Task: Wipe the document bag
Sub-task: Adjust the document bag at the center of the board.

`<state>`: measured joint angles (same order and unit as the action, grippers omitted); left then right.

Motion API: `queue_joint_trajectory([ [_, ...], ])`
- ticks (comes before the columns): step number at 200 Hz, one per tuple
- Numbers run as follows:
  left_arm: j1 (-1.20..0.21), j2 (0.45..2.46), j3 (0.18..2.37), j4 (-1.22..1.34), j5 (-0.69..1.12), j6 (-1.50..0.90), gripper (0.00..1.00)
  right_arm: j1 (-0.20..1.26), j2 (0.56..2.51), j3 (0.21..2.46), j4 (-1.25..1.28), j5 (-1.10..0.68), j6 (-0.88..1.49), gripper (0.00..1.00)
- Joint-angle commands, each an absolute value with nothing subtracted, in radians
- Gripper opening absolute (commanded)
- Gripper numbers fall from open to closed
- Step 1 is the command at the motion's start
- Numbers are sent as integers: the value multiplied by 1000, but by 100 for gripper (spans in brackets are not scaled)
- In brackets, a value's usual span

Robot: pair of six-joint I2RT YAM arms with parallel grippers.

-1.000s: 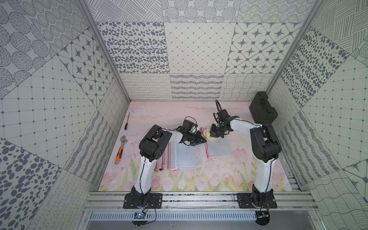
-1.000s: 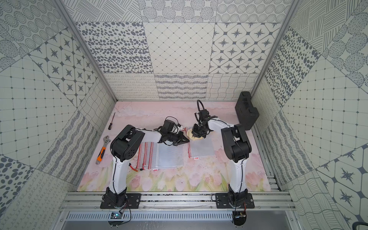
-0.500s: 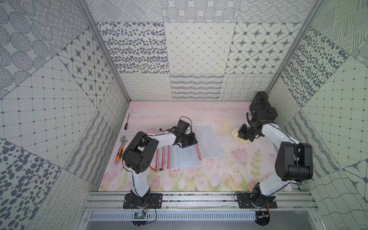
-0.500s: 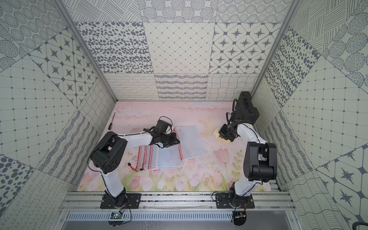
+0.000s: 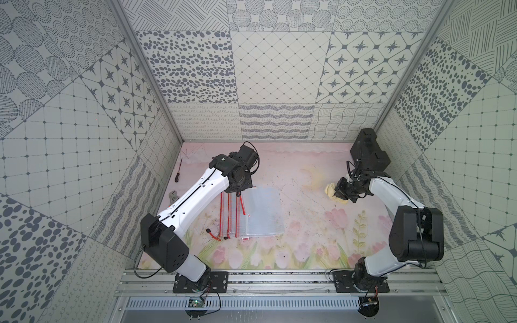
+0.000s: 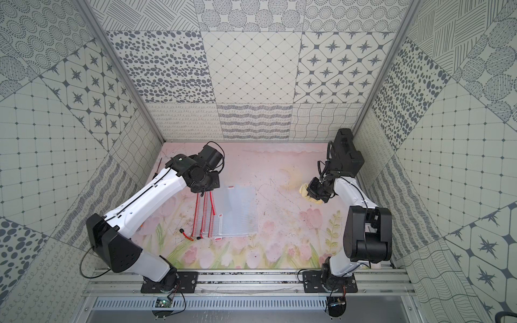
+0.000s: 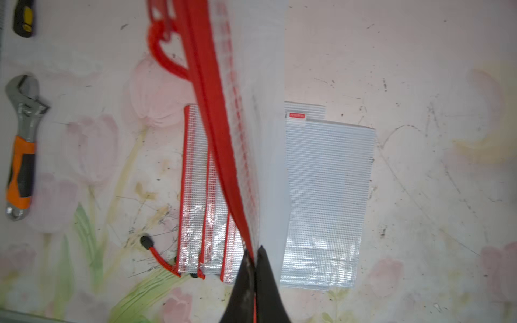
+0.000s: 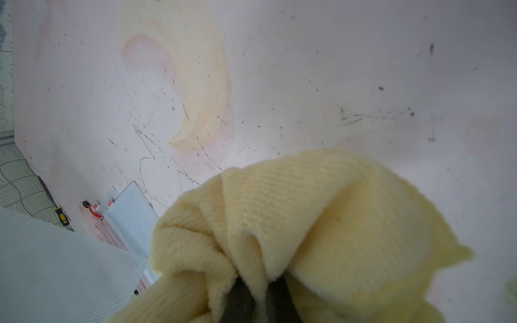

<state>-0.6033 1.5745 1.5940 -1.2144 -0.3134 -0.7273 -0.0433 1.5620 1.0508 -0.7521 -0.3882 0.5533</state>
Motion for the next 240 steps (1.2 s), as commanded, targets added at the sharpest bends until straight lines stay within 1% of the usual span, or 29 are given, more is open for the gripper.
queue_joint_trajectory([
  [1,-673,1682,1760,-1810,-619,-764,0,-25,1521,1024,-732,-410,551,0],
  [22,-719,1776,1869,-1810,-629,-741,0,-20,1493,1003,-731,-412,554,0],
  [47,-752,1942,1957,-1810,-583,-659,0,-16,1471,993,-742,-421,548,0],
  [71,-829,2091,2049,-1811,-569,-623,0,-15,1440,996,-779,-411,530,0],
  [93,-909,2214,2216,-1811,-541,-577,0,-15,1407,997,-808,-398,519,0],
  [127,-971,2349,2520,-1792,-419,-529,0,-15,1386,991,-827,-403,508,0],
  [137,-974,2375,2562,-1763,-358,-512,0,-15,1383,989,-833,-405,503,0],
  [148,-974,2378,2542,-1687,-275,-480,0,-15,1377,984,-835,-407,501,0],
  [199,-971,2311,2367,-1295,162,-462,16,-15,1334,1019,-903,-369,479,0],
  [211,-966,2275,2332,-1201,226,-451,24,-6,1325,1034,-907,-367,485,0],
  [225,-950,2224,2284,-1106,290,-431,42,23,1332,1059,-910,-365,494,0],
  [240,-899,2159,2210,-1013,383,-422,55,98,1361,1096,-907,-342,518,0],
])
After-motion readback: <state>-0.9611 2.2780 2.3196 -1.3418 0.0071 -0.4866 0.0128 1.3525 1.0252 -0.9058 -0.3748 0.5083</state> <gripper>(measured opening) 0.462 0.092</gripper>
